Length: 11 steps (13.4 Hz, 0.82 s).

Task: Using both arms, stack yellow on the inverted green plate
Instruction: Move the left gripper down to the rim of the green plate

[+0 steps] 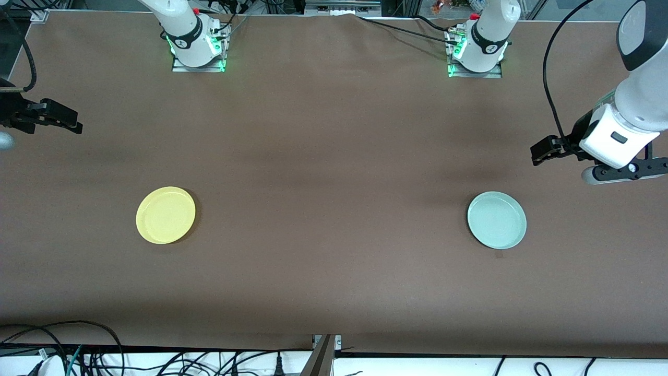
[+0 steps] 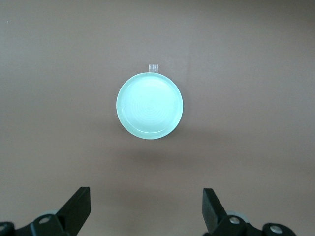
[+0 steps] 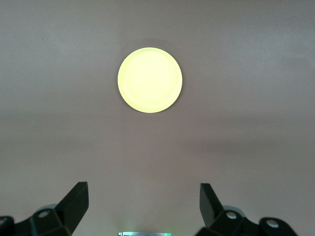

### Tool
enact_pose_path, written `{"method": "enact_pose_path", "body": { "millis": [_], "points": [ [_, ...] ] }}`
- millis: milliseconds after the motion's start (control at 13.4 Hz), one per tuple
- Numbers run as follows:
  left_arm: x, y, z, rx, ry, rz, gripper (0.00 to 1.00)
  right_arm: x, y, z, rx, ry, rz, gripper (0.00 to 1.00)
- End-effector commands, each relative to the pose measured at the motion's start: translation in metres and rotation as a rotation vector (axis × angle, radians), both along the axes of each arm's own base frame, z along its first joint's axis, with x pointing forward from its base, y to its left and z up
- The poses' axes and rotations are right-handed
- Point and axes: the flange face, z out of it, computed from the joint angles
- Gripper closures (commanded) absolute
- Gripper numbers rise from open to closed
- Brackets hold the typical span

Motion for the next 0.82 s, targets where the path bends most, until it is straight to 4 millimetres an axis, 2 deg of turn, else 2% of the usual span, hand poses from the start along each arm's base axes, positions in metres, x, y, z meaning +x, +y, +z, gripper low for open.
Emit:
{"method": "enact_pose_path", "body": {
  "millis": [0,75,150,299,374,524,598,748],
  "points": [
    [0.009,-0.012,-0.003,-0.001,-0.004,-0.011,0.00,0.004,-0.002,0.004,0.019,-0.008,0.004,0.00],
    [0.010,-0.018,-0.009,0.006,0.005,-0.022,0.00,0.004,-0.002,0.004,0.019,-0.008,0.002,0.00],
    [0.023,-0.023,-0.054,0.029,0.080,-0.021,0.00,0.004,-0.002,0.004,0.019,-0.008,0.004,0.00],
    [0.029,0.001,-0.071,0.039,0.113,-0.009,0.00,0.003,-0.002,0.004,0.019,-0.006,0.002,0.00],
    [0.033,0.020,-0.083,0.035,0.132,-0.037,0.00,0.003,-0.002,0.004,0.019,-0.006,0.002,0.00],
    [0.046,0.056,-0.122,0.016,0.157,-0.052,0.00,0.004,-0.002,0.004,0.019,-0.008,0.004,0.00],
    [0.049,0.076,-0.148,0.005,0.160,-0.057,0.00,0.003,-0.002,0.005,0.020,-0.008,0.004,0.00],
    [0.042,0.099,-0.201,-0.015,0.128,-0.134,0.00,0.003,-0.002,0.005,0.020,-0.008,0.004,0.00]
  ]
}}
